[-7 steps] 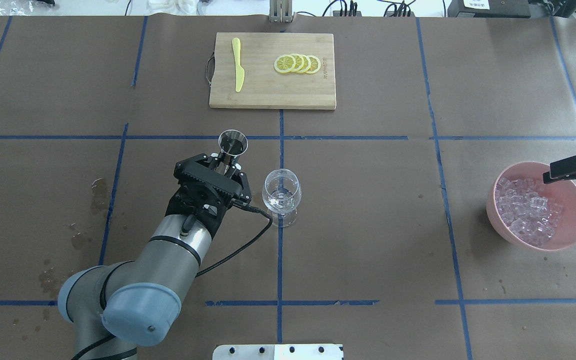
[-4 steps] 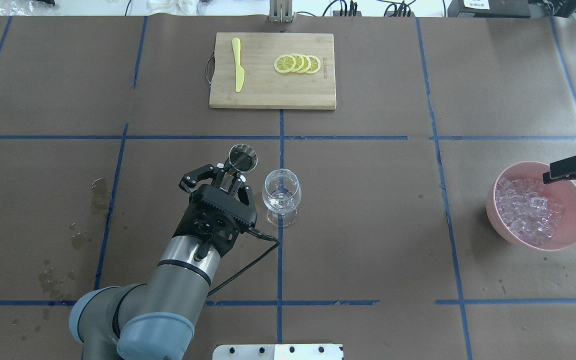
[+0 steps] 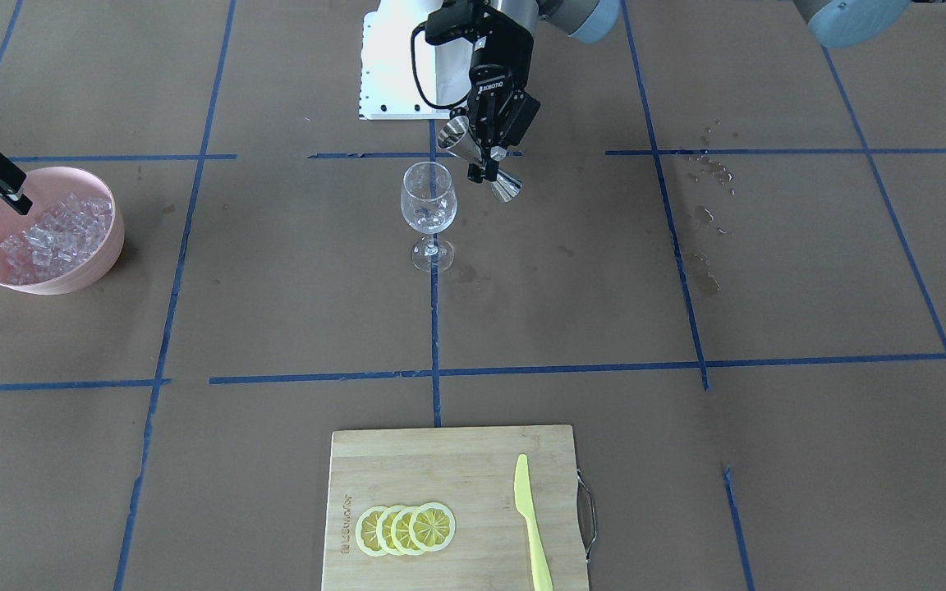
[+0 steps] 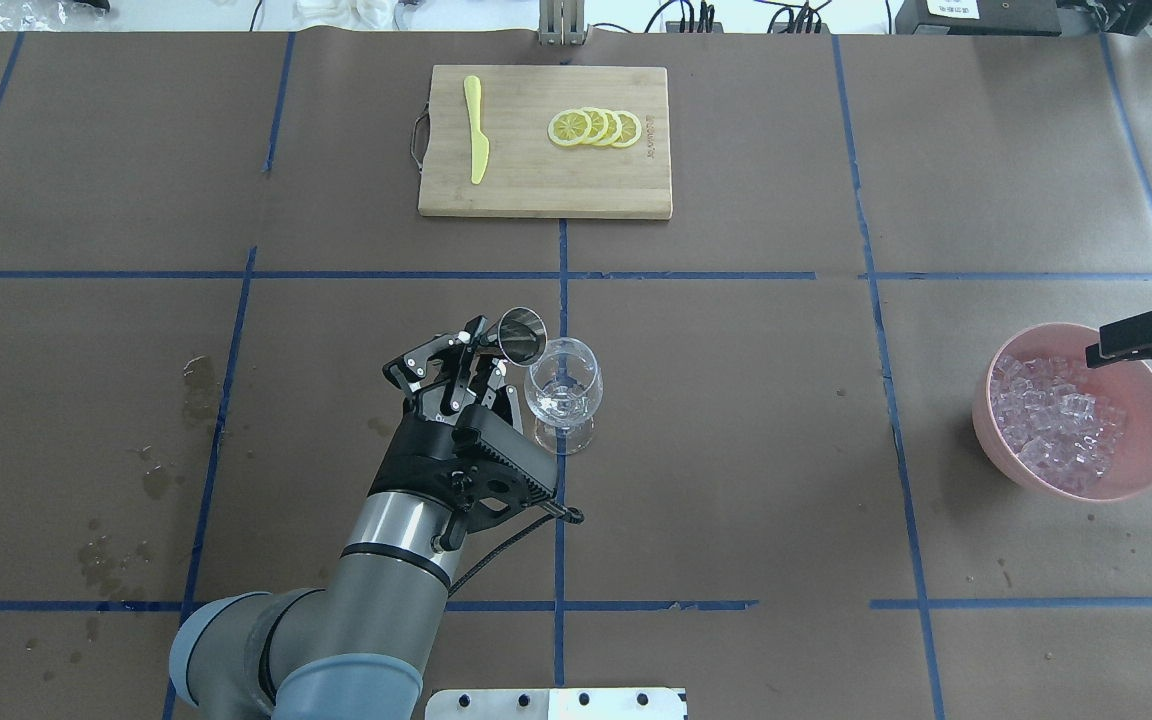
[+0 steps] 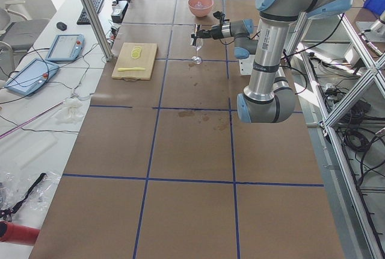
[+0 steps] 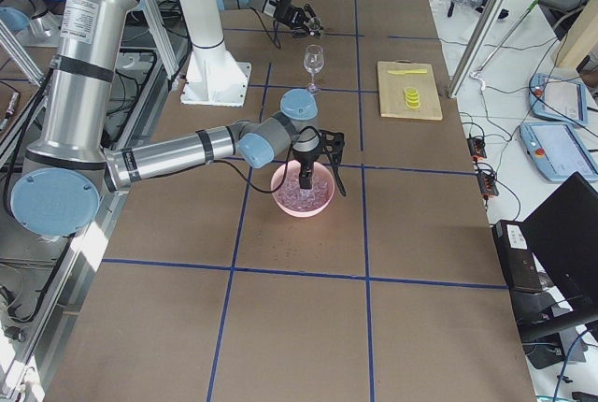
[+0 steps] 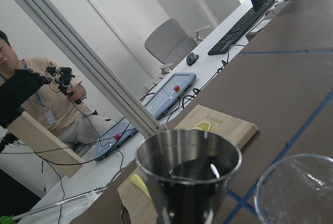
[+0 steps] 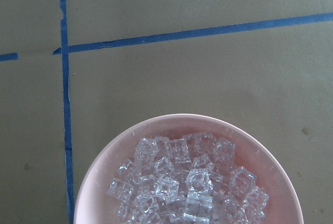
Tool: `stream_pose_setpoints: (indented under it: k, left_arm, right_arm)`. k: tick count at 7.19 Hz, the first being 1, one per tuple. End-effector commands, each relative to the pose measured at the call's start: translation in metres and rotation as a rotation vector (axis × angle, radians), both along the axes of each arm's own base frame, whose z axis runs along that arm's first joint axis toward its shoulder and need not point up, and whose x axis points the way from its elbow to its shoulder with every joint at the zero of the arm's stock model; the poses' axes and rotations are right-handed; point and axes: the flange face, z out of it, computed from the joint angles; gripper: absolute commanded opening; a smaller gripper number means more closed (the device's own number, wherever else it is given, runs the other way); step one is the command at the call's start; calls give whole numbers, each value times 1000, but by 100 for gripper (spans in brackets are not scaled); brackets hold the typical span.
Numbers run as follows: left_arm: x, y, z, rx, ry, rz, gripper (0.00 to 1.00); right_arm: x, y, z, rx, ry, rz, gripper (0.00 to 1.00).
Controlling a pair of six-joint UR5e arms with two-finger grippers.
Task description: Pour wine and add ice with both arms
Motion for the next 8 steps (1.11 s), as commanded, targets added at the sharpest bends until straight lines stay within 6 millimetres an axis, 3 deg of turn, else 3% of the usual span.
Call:
stream_pose_setpoints:
  k: [1, 8]
  left_arm:
    - [0, 0, -2, 58, -145, 11, 0]
    - [-9, -6, -12, 200, -512, -21, 0]
  right_arm:
    - [0, 0, 0, 1, 0, -1, 100]
    - [-2, -2, -3, 6, -4, -1, 100]
